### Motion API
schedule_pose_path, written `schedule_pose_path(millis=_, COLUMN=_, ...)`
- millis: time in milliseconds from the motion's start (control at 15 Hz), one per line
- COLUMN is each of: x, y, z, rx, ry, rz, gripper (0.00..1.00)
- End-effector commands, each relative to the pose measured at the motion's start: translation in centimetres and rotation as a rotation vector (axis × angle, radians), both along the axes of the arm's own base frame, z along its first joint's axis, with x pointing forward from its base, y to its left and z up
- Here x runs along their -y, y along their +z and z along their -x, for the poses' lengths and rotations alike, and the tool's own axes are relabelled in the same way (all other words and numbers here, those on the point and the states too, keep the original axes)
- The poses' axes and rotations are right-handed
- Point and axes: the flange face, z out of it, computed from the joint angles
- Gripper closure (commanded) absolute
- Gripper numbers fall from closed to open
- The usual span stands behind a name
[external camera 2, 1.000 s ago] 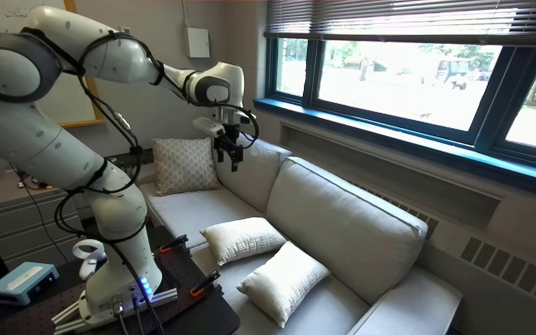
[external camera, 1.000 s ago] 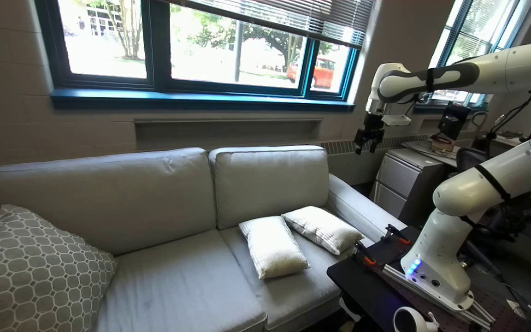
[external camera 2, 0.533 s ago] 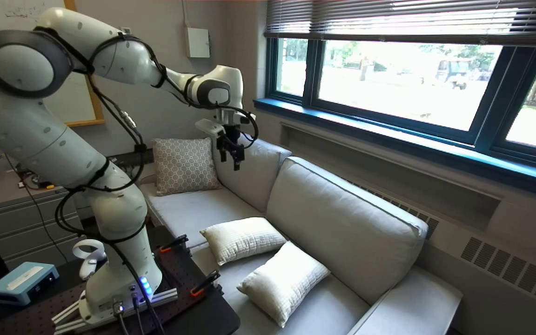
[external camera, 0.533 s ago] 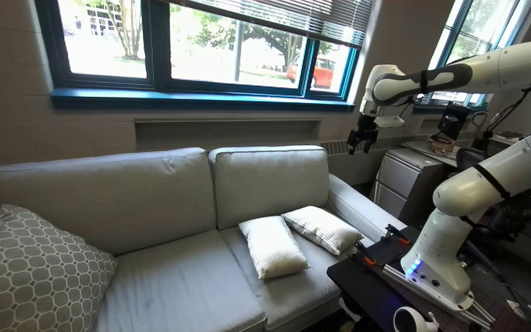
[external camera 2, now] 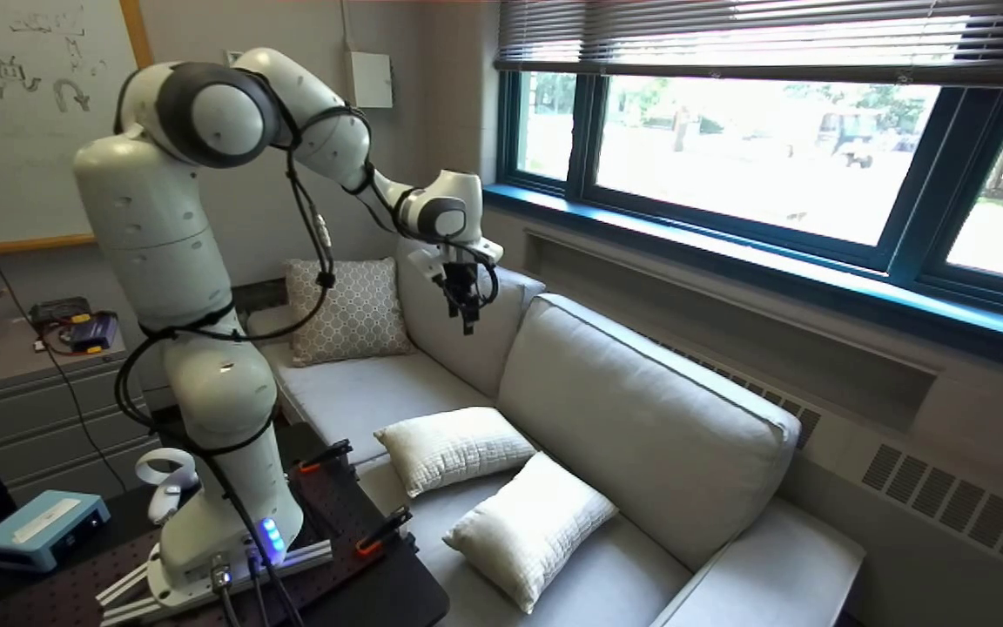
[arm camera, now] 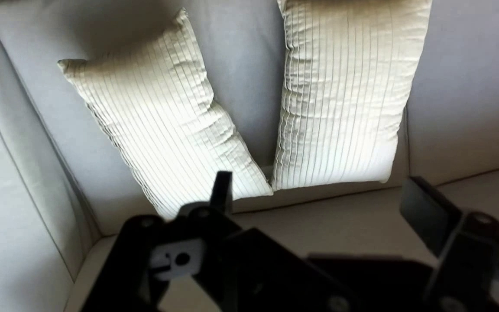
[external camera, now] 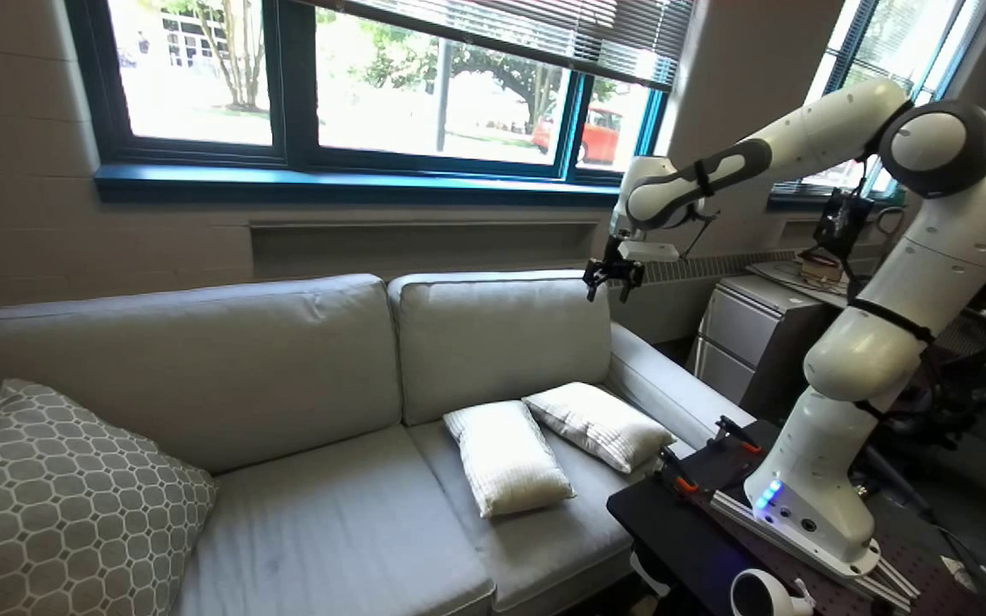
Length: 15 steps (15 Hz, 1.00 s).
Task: Arrange the cushions, one in front of the other, against the armrest
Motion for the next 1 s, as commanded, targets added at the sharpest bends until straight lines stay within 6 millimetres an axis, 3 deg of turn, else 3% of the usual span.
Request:
schedule_pose_path(millis=0, x=-0.3, y=-5.3, z=-6.0, rx=-0.058, ry=-0.140, rz=-0.021, gripper=0.00)
schedule_pose_path(millis=200, x=0.1, y=-11.4, z=-8.7, rx=-0.136, ry=-0.228, rz=-0.013, gripper=0.00)
schedule_pose_path(millis=333, x=-0.1, y=-14.0, z=-9.3, rx=-0.193, ry=-0.257, rz=-0.028, gripper=0.00)
schedule_pose_path(millis=467, x=0.3, y=-14.2, z=-8.1, rx=-0.180, ry=-0.228, rz=-0.028, gripper=0.00)
schedule_pose_path(millis=600, x=0.2, y=-15.6, z=-8.2, rx=-0.195, ry=-0.228, rz=-0.025, gripper=0.00)
schedule_pose_path(millis=800, x=0.3, y=-15.2, z=-8.3, rx=-0.188, ry=-0.230, rz=-0.024, gripper=0.00)
schedule_pose_path(millis=933, x=0.4, y=-16.6, z=-9.8, rx=-0.165, ry=-0.263, rz=0.028, gripper=0.00)
